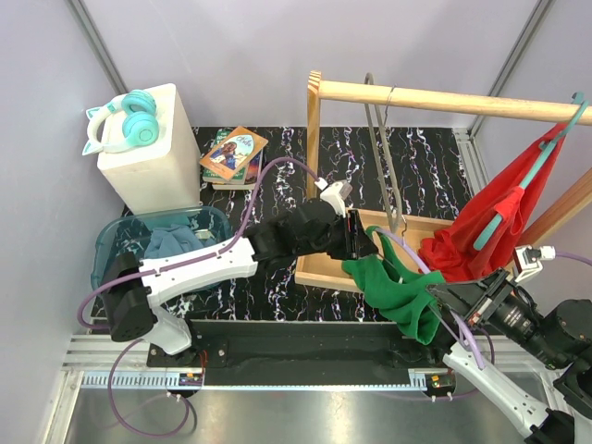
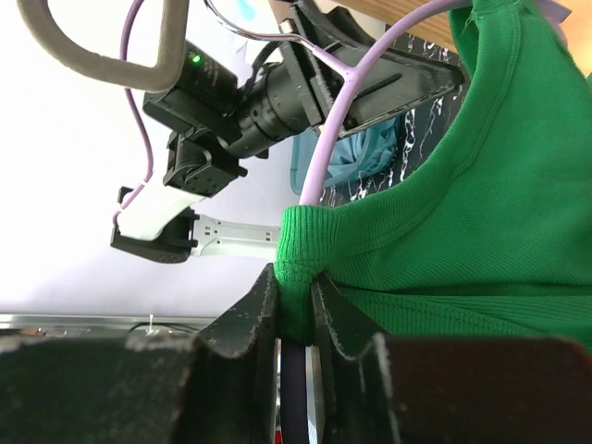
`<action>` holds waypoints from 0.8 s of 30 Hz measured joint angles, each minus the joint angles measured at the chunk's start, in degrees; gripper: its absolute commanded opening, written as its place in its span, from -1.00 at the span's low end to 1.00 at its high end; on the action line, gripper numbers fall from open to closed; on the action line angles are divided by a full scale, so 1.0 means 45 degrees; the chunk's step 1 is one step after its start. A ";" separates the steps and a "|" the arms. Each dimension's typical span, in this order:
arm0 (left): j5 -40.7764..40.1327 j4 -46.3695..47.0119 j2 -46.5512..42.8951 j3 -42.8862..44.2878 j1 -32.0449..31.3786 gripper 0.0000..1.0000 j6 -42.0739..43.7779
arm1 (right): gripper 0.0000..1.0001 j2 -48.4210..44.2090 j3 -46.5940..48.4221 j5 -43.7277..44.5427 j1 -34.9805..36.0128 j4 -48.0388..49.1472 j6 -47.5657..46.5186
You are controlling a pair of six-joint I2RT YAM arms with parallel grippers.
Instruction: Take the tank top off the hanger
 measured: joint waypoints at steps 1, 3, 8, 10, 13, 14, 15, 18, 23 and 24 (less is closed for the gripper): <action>-0.0034 -0.0083 0.0019 0.0005 -0.0015 -0.21 -0.0034 | -1.00 -0.0024 0.0000 -0.0034 0.0000 -0.0005 0.0005; -0.0102 -0.0287 0.0073 0.0005 -0.0044 -0.30 -0.0117 | -1.00 -0.0141 0.0000 -0.0131 0.0000 -0.0039 0.0044; -0.0325 -0.0627 0.0214 0.0024 -0.0092 -0.40 -0.0321 | -1.00 -0.0573 0.0078 -0.0481 0.0000 -0.0228 0.0243; -0.0345 -0.0801 0.0238 0.0024 -0.0112 -0.42 -0.0393 | -1.00 -0.0704 0.0160 -0.0670 0.0000 -0.0389 0.0316; -0.0476 -0.0991 0.0257 0.0024 -0.0141 -0.35 -0.0495 | -1.00 -0.0797 0.0219 -0.1054 0.0000 -0.0631 0.0379; -0.0520 -0.1015 0.0272 0.0024 -0.0151 -0.29 -0.0539 | -1.00 -0.0806 0.0219 -0.1146 0.0000 -0.0695 0.0379; -0.0559 -0.1049 0.0287 0.0024 -0.0170 -0.22 -0.0583 | -1.00 -0.0816 0.0223 -0.1243 0.0000 -0.0758 0.0379; -0.0675 -0.1093 0.0296 0.0024 -0.0364 -0.06 -0.0719 | -1.00 -0.0845 0.0316 -0.1413 0.0000 -0.1030 0.0384; -0.0845 -0.1375 0.0296 0.0024 -0.0597 -0.48 -0.0981 | -1.00 -0.0933 0.0437 -0.1671 0.0000 -0.1326 0.0389; -0.0899 -0.1481 0.0296 0.0024 -0.0617 -0.53 -0.1039 | -1.00 -0.0933 0.0461 -0.1705 0.0000 -0.1370 0.0389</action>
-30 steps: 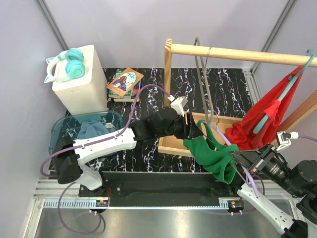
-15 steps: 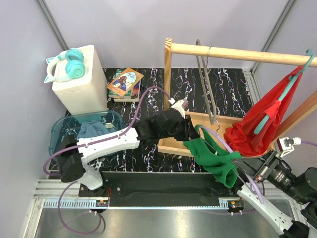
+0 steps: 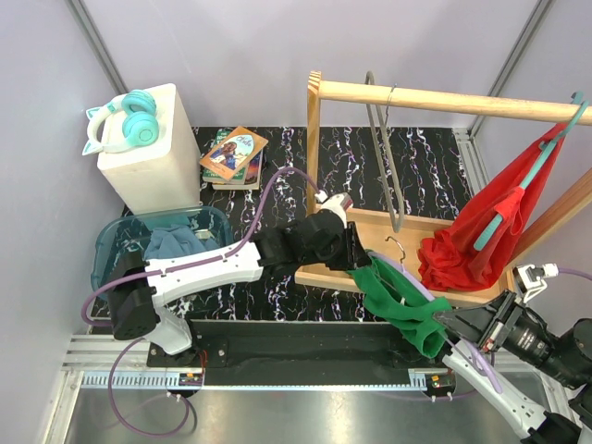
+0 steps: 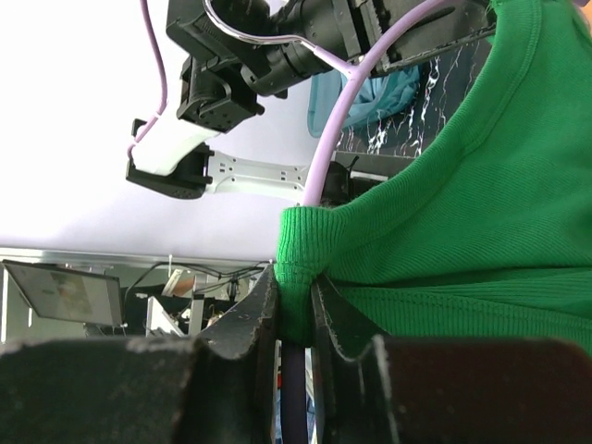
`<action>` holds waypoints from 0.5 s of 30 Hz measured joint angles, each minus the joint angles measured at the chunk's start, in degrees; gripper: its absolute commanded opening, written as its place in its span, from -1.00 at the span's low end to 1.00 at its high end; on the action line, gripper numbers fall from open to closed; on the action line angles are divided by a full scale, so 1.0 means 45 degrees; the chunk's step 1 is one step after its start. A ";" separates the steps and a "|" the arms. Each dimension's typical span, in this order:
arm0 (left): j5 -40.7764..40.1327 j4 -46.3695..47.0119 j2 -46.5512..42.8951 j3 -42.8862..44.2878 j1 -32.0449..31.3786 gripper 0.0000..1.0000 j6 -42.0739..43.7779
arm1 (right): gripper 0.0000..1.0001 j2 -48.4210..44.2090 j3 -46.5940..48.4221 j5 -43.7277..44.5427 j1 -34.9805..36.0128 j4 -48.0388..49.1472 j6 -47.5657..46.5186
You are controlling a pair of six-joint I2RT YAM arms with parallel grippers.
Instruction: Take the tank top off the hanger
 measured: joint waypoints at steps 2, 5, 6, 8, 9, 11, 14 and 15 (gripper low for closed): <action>-0.0092 -0.0165 0.0000 0.0000 -0.0010 -0.69 -0.0107 | -1.00 0.0000 0.0102 -0.0107 0.0000 -0.0112 -0.0005; -0.0209 -0.0364 0.0000 0.0000 -0.0010 -1.00 -0.0248 | -1.00 0.0000 0.0267 -0.0301 0.0000 -0.0121 0.0000; -0.0272 -0.0457 0.0000 0.0000 -0.0010 -1.00 -0.0248 | -1.00 -0.0005 0.0345 -0.0340 0.0000 -0.0131 0.0000; -0.0408 -0.0661 0.0000 0.0000 0.0024 -1.00 -0.0316 | -1.00 -0.0049 0.0427 -0.0481 0.0000 -0.0136 0.0010; -0.0481 -0.0826 0.0000 0.0000 0.0029 -1.00 -0.0321 | -1.00 -0.0068 0.0452 -0.0520 0.0000 -0.0141 0.0024; -0.0573 -0.1127 0.0000 0.0000 0.0078 -1.00 -0.0350 | -1.00 -0.0194 0.0491 -0.0583 0.0000 -0.0146 0.0087; -0.0617 -0.1477 0.0000 -0.0029 0.0257 -1.00 -0.0447 | -1.00 -0.0539 0.0520 -0.0631 0.0000 -0.0131 0.0209; -0.0612 -0.1520 0.0000 -0.0049 0.0287 -1.00 -0.0491 | -1.00 -0.0690 0.0520 -0.0636 0.0000 -0.0126 0.0262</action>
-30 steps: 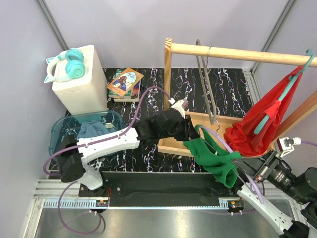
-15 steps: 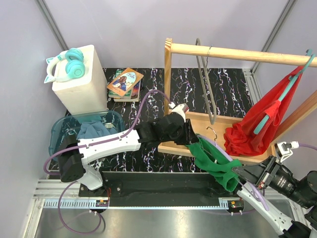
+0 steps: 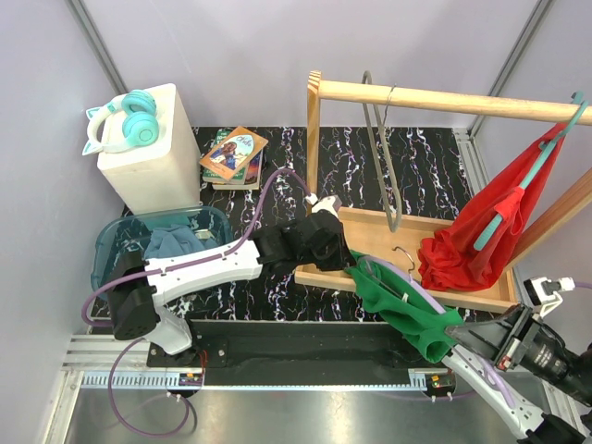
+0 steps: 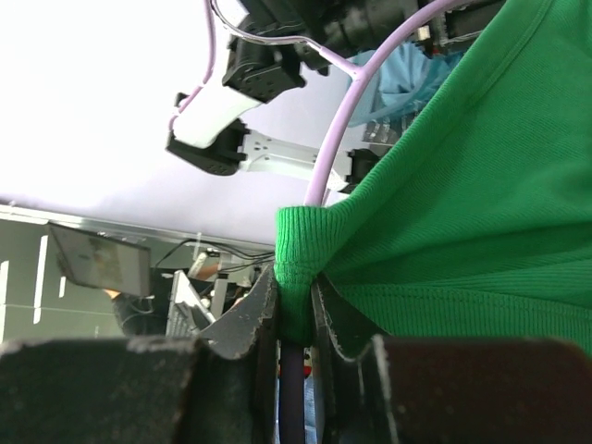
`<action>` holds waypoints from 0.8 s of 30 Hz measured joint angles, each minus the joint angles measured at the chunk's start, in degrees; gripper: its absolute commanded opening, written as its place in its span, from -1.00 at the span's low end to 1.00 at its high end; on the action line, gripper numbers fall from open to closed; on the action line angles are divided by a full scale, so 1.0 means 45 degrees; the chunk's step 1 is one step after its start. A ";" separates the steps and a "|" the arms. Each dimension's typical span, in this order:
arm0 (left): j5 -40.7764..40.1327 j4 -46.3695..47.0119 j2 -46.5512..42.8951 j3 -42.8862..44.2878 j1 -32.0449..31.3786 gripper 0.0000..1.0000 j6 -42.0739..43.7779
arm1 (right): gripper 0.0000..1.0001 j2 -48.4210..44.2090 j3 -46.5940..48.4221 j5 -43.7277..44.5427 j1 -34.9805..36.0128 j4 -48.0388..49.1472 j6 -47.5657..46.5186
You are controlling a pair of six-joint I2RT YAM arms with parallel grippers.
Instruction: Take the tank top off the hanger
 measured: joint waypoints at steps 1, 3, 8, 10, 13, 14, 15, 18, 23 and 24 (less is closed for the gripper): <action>0.0010 -0.0073 0.0000 -0.0005 0.0010 -1.00 -0.0053 | -1.00 -0.0126 0.0000 0.0000 0.0000 0.0010 0.0053; 0.0078 -0.0175 0.0000 -0.0005 0.0024 -1.00 -0.0131 | -1.00 -0.0520 0.0000 0.0024 0.0000 0.0078 0.0233; 0.0199 -0.0223 0.0092 0.0000 0.0029 -1.00 -0.0199 | -1.00 -0.1452 -0.0068 0.0131 0.0000 0.0471 0.0699; 0.0253 -0.0272 0.0223 0.0029 0.0029 -1.00 -0.0204 | -1.00 -0.1559 -0.0078 0.0126 0.0000 0.0665 0.0787; 0.0491 -0.0379 0.0583 0.0214 0.0029 -1.00 -0.0194 | -1.00 -0.1559 -0.0068 0.0185 0.0000 0.1020 0.0826; 0.0573 -0.0413 0.0709 0.0296 0.0039 -1.00 -0.0194 | -1.00 -0.1559 -0.0029 0.0287 0.0000 0.1122 0.0826; 0.0631 -0.0432 0.0792 0.0345 0.0039 -1.00 -0.0194 | -1.00 -0.1559 0.0000 0.0393 0.0000 0.1171 0.0826; 0.0874 -0.0554 0.0845 0.0413 0.0039 -1.00 -0.0175 | -1.00 -0.1559 0.0044 0.0709 0.0000 0.1273 0.0821; 0.0967 -0.0651 0.0763 0.0427 0.0034 -0.91 -0.0024 | -1.00 -0.1564 -0.0126 0.1307 0.0000 0.1462 0.0772; 0.0967 -0.0690 0.0704 0.0427 0.0034 -0.85 0.0063 | -1.00 -0.1564 -0.0219 0.1418 0.0000 0.1554 0.0748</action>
